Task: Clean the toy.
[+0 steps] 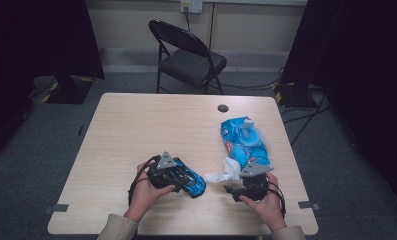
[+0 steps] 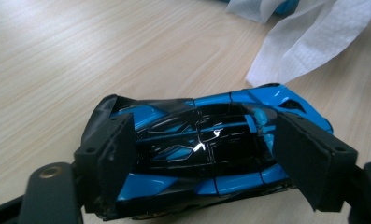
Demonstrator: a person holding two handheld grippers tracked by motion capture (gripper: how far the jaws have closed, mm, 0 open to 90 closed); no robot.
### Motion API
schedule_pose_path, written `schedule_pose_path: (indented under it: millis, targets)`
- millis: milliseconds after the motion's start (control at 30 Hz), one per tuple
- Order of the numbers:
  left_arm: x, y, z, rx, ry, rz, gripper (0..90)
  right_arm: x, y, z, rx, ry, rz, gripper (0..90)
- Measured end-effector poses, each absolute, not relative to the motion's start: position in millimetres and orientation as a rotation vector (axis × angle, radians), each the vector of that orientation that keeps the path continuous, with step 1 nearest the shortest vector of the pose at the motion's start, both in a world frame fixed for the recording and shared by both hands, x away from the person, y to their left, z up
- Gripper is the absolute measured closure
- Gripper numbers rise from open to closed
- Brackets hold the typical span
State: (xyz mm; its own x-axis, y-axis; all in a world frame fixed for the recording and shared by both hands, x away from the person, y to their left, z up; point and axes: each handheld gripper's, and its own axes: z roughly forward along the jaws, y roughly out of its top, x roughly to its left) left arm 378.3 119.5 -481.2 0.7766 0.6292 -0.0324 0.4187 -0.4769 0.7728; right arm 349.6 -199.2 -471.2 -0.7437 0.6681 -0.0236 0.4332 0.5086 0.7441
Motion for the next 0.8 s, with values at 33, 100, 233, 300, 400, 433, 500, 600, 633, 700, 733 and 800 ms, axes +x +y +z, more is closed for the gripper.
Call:
schedule_pose_path:
  millis: [33, 100, 233, 300, 400, 433, 500, 600, 633, 700, 733, 800]
  targets:
    - [378, 120, -481, 2.151, 0.78, 0.334, 18.1, 350, -200, -471, 0.93, 2.45, 1.079, 26.2]
    - [378, 120, -483, 2.15, 0.781, 0.335, 17.9, 351, -203, -471, 0.949, 2.452, 1.081, 26.2]
    - [377, 122, -486, 2.161, 0.769, 0.357, 16.2, 351, -206, -473, 0.957, 2.453, 1.083, 25.5]
    - [376, 122, -487, 2.152, 0.769, 0.352, 15.8, 351, -208, -472, 0.957, 2.457, 1.078, 25.5]
    - [375, 121, -487, 2.154, 0.76, 0.363, 15.7, 349, -212, -470, 0.948, 2.466, 1.079, 25.0]
    - [375, 121, -487, 2.158, 0.759, 0.365, 15.7, 349, -214, -469, 0.95, 2.462, 1.081, 24.3]
    - [375, 121, -487, 2.162, 0.754, 0.366, 14.8, 347, -217, -466, 0.941, 2.45, 1.098, 23.0]
    - [375, 121, -488, 2.155, 0.759, 0.364, 14.7, 344, -219, -461, 0.914, 2.431, 1.109, 22.8]
    - [375, 121, -488, 2.155, 0.761, 0.363, 14.7, 344, -218, -459, 0.916, 2.424, 1.122, 22.9]
    - [375, 120, -487, 2.157, 0.766, 0.364, 14.7, 346, -214, -460, 0.925, 2.415, 1.141, 23.5]
    - [375, 120, -487, 2.156, 0.767, 0.364, 14.7, 347, -211, -462, 0.922, 2.421, 1.144, 23.9]
    - [375, 120, -487, 2.156, 0.768, 0.364, 14.7, 350, -203, -469, 0.914, 2.442, 1.115, 24.6]
